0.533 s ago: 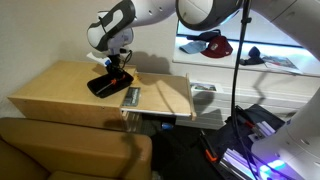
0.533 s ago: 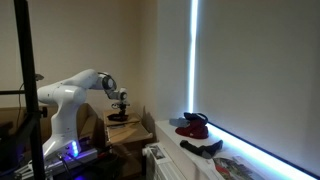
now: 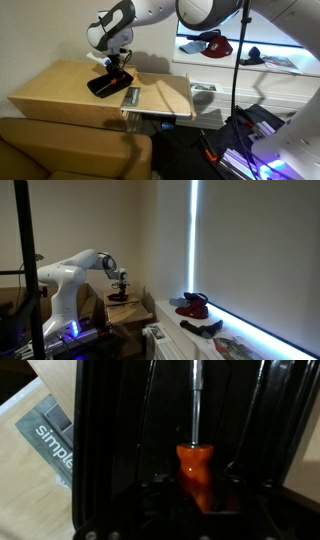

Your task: Take the screwdriver out of the tray and put it on the cabinet

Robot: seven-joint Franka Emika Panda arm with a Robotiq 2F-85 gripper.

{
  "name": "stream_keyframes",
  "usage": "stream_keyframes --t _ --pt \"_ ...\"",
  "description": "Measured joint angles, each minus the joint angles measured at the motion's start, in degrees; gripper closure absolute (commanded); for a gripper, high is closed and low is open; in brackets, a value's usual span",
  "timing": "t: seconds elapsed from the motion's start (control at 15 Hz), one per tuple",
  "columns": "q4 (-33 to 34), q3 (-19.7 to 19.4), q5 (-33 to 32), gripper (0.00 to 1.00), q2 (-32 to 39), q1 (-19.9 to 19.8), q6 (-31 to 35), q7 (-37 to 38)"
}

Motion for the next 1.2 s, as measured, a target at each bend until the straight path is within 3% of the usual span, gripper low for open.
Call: stream_keyframes --t 0.27,0.33,0.47,0.53,0.93,1.2 --pt "0.0 0.0 0.0 0.92 0.0 0.0 0.0 0.0" --pt "0.0 0.0 0.0 0.67 0.0 0.0 0.0 0.0" --pt "-0.84 -0.24 0.0 0.67 0.2 0.19 5.37 0.13" --pt "-1.18 -0.43 0.0 0.92 0.27 0.35 7.61 0.21" --pt "-1.05 -0.88 -1.3 0.92 -0.16 1.34 10.62 0.29" --pt "-1.96 -4.53 -7.49 0.92 -0.55 6.34 12.12 2.94"
